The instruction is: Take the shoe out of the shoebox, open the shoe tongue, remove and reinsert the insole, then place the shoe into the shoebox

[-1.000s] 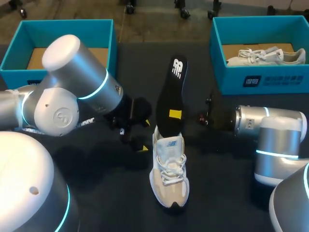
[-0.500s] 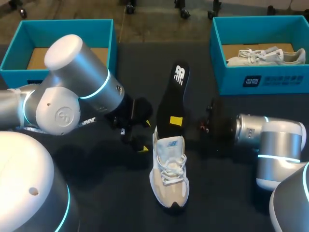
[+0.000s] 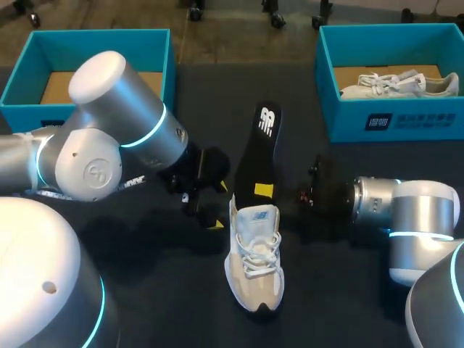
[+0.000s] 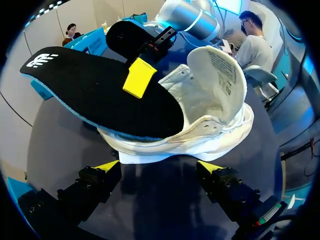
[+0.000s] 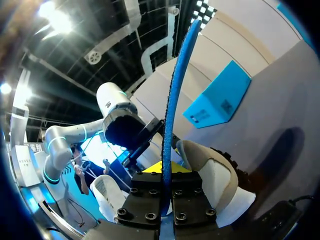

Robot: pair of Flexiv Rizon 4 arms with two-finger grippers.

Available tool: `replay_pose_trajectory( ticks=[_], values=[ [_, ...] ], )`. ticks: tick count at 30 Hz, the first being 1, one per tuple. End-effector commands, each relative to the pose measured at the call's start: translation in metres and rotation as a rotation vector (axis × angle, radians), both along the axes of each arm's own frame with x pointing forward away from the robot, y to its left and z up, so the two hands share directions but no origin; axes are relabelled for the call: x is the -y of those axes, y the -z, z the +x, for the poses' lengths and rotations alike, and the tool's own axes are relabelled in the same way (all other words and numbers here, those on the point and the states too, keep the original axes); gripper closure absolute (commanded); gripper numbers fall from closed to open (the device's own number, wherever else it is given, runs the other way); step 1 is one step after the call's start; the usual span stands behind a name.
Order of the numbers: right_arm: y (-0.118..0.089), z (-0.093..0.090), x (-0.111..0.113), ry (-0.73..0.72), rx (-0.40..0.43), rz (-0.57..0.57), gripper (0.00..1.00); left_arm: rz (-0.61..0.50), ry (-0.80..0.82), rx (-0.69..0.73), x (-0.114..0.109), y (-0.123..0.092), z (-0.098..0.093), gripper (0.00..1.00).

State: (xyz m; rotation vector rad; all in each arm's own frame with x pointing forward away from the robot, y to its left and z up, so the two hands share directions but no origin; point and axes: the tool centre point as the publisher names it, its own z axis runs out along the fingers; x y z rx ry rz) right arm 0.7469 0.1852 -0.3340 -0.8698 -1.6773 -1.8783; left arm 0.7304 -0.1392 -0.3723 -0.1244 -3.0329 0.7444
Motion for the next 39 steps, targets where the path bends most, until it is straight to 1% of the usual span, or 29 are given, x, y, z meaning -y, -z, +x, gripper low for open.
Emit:
replay_pose_trajectory(
  ticks=[1, 9, 14, 20, 27, 31, 32, 35, 37, 39],
  values=[
    [0.005, -0.006, -0.005, -0.006, -0.010, -0.008, 1.00, -0.001, 0.003, -0.003, 0.001, 0.002, 0.002, 0.00],
    [0.015, -0.019, -0.011, -0.026, -0.064, -0.056, 1.00, -0.001, 0.003, -0.003, 0.001, 0.002, 0.002, 0.00],
    [0.019, -0.027, -0.012, -0.027, -0.073, -0.066, 1.00, -0.001, 0.003, -0.003, 0.001, 0.002, 0.002, 0.00],
    [0.018, -0.037, -0.012, -0.034, -0.068, -0.074, 1.00, -0.001, 0.003, -0.003, 0.001, 0.002, 0.002, 0.00],
    [0.023, -0.039, -0.013, -0.056, -0.086, -0.091, 1.00, -0.001, 0.003, -0.003, 0.001, 0.002, 0.002, 0.00],
    [0.019, -0.037, -0.014, -0.061, -0.082, -0.092, 1.00, -0.001, 0.003, -0.003, 0.001, 0.002, 0.002, 0.00],
    [0.017, -0.037, -0.014, -0.064, -0.079, -0.094, 0.99, -0.001, 0.003, -0.003, 0.001, 0.002, 0.002, 0.00],
    [0.014, -0.035, -0.015, -0.072, -0.075, -0.104, 0.89, -0.001, 0.003, -0.003, 0.001, 0.002, 0.002, 0.00],
    [0.012, -0.034, -0.016, -0.078, -0.073, -0.110, 0.88, -0.001, 0.003, -0.003, 0.001, 0.002, 0.002, 0.00],
    [0.011, -0.033, -0.016, -0.081, -0.070, -0.113, 0.84, -0.001, 0.003, -0.003, 0.001, 0.002, 0.002, 0.00]
  ],
)
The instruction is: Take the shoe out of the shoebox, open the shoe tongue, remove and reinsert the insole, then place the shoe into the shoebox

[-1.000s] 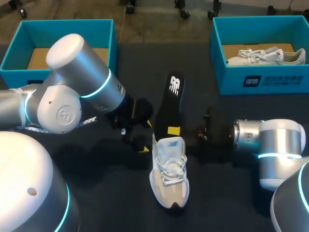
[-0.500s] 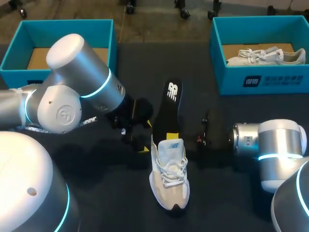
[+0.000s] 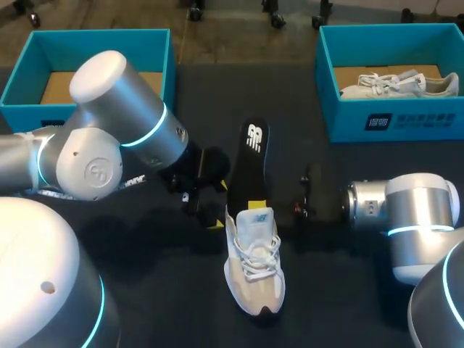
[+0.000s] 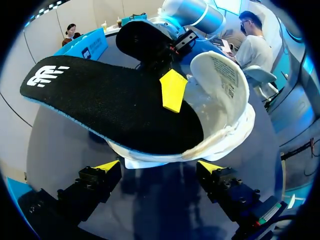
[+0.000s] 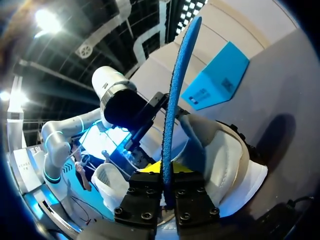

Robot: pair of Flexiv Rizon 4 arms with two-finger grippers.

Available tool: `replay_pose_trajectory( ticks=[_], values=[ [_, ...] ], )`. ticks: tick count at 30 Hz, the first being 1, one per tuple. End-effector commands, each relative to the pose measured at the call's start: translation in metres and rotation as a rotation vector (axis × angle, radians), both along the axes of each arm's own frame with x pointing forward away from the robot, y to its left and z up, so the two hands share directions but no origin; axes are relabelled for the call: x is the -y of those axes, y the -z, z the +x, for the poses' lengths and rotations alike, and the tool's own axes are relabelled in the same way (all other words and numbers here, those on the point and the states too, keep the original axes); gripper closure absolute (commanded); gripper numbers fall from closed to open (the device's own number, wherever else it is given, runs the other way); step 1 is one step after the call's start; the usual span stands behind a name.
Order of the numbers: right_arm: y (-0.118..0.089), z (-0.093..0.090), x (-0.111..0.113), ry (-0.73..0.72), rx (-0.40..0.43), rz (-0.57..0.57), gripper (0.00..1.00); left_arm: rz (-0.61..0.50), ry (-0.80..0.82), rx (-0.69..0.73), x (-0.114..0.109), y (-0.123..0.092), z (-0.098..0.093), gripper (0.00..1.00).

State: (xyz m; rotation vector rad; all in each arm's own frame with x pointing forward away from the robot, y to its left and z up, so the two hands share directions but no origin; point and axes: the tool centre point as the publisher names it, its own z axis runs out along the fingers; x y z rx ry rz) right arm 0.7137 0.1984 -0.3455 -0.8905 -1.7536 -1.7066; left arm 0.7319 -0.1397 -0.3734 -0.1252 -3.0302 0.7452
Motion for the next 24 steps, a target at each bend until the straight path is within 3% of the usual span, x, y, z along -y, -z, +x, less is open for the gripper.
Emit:
replay_pose_trajectory(
  ticks=[1, 6, 24],
  values=[
    [-0.002, 0.000, -0.003, -0.008, 0.000, -0.010, 0.80, 0.000, 0.002, -0.001, 0.001, 0.001, 0.001, 0.00],
    [-0.006, 0.001, -0.004, -0.019, 0.012, -0.015, 0.75, 0.000, 0.002, -0.001, 0.001, 0.001, 0.001, 0.00],
    [-0.024, 0.007, -0.013, -0.054, 0.068, -0.030, 0.71, 0.000, 0.002, -0.001, 0.001, 0.001, 0.001, 0.00]
  ],
)
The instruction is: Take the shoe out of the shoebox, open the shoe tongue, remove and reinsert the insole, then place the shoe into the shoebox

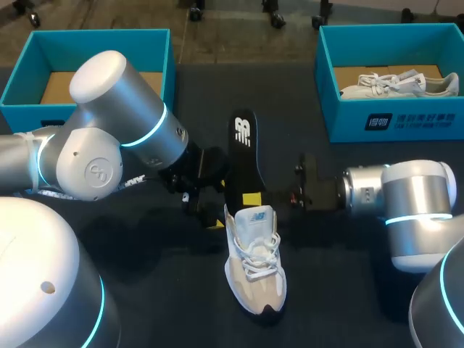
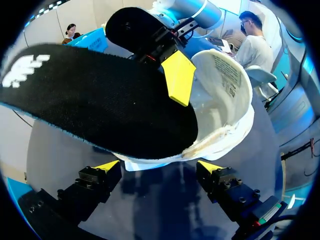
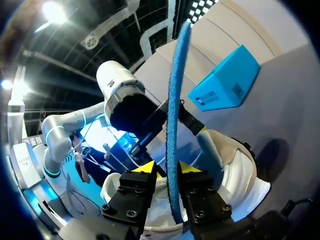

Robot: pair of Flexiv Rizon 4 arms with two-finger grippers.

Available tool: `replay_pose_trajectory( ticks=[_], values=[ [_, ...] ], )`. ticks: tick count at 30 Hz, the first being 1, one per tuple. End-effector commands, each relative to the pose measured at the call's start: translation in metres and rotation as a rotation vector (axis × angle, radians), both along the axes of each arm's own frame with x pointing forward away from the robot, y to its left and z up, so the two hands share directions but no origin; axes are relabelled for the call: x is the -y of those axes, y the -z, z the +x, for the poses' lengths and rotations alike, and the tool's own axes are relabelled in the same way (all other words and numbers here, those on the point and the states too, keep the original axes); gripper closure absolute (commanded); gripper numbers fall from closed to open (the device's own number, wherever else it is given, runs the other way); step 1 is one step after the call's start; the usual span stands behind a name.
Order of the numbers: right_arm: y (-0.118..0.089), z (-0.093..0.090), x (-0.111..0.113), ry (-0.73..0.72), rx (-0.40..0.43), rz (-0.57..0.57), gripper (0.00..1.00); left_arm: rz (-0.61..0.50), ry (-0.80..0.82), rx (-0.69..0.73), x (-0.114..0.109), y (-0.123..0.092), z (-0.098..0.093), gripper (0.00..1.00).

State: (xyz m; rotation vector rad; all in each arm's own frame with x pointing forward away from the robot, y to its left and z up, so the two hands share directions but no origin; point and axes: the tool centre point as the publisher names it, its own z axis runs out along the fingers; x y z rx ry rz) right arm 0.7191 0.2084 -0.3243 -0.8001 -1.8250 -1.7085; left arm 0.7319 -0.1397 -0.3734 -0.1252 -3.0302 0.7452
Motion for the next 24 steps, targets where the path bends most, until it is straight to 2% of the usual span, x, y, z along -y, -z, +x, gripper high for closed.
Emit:
replay_pose_trajectory(
  ticks=[1, 8, 17, 19, 20, 24],
  values=[
    [-0.004, 0.002, -0.003, -0.007, 0.004, -0.010, 0.71, 0.000, 0.002, -0.001, 0.001, 0.001, 0.001, 0.00],
    [-0.013, 0.011, -0.004, -0.018, 0.024, -0.008, 0.71, 0.000, 0.002, -0.001, 0.001, 0.001, 0.001, 0.00],
    [-0.020, 0.027, -0.006, -0.008, 0.020, 0.033, 0.78, 0.000, 0.002, -0.001, 0.001, 0.001, 0.001, 0.00],
    [-0.020, 0.029, -0.007, 0.004, 0.006, 0.039, 0.88, 0.000, 0.002, -0.001, 0.001, 0.001, 0.001, 0.00],
    [-0.020, 0.030, -0.007, 0.009, -0.005, 0.041, 1.00, 0.000, 0.002, -0.001, 0.001, 0.001, 0.001, 0.00],
    [-0.013, 0.032, -0.005, 0.026, -0.051, 0.043, 1.00, 0.000, 0.002, -0.001, 0.001, 0.001, 0.001, 0.00]
  ],
)
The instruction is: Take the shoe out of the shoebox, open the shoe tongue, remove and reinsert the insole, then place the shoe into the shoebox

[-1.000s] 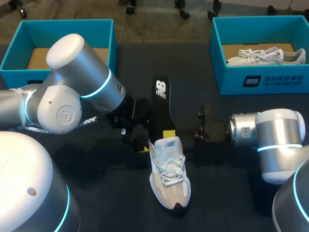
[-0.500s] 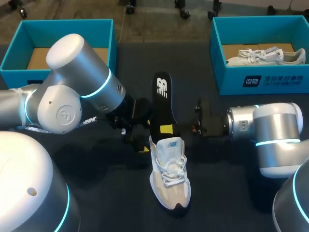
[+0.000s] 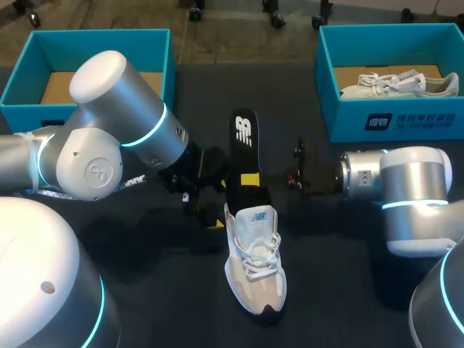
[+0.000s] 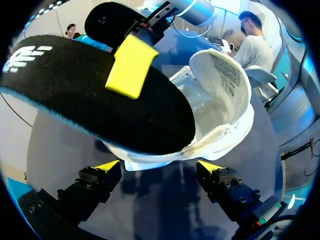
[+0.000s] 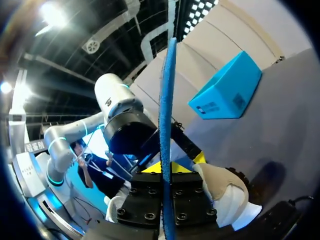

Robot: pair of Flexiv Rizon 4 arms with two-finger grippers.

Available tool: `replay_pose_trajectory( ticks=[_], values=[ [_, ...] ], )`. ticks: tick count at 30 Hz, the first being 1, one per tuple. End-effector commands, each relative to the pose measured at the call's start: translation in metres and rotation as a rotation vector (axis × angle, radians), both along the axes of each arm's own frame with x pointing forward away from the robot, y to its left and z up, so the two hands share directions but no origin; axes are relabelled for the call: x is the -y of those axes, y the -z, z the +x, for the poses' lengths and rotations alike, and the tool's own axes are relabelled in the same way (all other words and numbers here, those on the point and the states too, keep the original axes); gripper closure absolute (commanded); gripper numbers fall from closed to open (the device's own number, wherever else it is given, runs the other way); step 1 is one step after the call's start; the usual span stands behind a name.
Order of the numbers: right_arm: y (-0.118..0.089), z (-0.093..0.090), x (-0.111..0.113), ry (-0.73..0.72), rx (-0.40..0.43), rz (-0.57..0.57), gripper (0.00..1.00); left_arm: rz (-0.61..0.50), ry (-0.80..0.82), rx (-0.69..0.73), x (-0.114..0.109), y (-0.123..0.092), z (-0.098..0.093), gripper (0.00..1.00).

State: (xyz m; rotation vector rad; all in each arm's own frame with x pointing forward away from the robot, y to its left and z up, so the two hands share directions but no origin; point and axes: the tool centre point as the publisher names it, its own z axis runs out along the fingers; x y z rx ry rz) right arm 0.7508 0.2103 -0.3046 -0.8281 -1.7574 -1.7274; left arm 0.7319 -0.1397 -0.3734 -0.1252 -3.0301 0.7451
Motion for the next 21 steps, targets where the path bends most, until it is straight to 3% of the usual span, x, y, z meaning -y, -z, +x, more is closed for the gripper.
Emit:
replay_pose_trajectory(
  ticks=[1, 13, 21],
  values=[
    [0.008, 0.000, -0.003, 0.009, -0.019, 0.002, 1.00, 0.000, 0.002, -0.001, 0.001, 0.001, 0.001, 0.00],
    [0.030, -0.025, 0.001, 0.076, -0.120, -0.052, 1.00, 0.000, 0.002, -0.001, 0.001, 0.001, 0.001, 0.00],
    [0.042, -0.037, -0.003, 0.034, -0.166, -0.115, 1.00, 0.000, 0.002, -0.001, 0.001, 0.001, 0.001, 0.00]
  ],
)
